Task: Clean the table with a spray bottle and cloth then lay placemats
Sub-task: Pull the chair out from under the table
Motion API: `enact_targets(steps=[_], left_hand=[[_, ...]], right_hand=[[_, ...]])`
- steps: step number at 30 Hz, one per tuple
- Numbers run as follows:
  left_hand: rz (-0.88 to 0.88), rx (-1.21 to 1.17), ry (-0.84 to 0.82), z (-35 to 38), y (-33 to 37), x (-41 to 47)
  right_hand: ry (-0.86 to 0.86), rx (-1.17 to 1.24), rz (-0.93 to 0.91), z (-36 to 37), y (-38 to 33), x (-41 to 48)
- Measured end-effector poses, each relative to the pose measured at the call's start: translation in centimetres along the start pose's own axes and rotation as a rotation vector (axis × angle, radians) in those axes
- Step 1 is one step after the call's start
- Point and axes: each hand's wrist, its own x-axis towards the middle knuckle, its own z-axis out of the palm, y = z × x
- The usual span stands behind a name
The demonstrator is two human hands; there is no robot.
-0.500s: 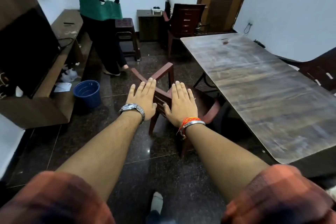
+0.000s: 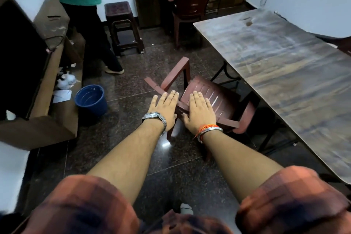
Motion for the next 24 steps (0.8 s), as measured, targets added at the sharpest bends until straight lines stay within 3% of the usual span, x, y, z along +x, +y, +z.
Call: enact_targets(steps=[3, 7, 10, 17, 24], left_hand=[[0.117, 0.046, -0.044, 0.1, -1.6, 3.2], [0.326, 0.063, 0.036, 0.4, -4.1, 7.3], [0.429, 0.079, 0.032, 0.2, -5.7, 9.2], [0.531, 0.179, 0.099, 0.8, -10.0, 11.4], [0.666, 0.22, 0.072, 0.2, -15.9, 16.6]], right_hand=[[-0.07, 0.003, 0.075, 0.9, -0.4, 2.3], [-0.148, 0.094, 0.405, 1.1, -1.3, 3.6], [-0.207, 0.036, 0.539, 0.1, -2.9, 4.1], [-0.213, 0.039, 0.731, 0.9, -8.2, 5.1], [-0.103, 0.116, 0.819, 2.1, -14.8, 8.9]])
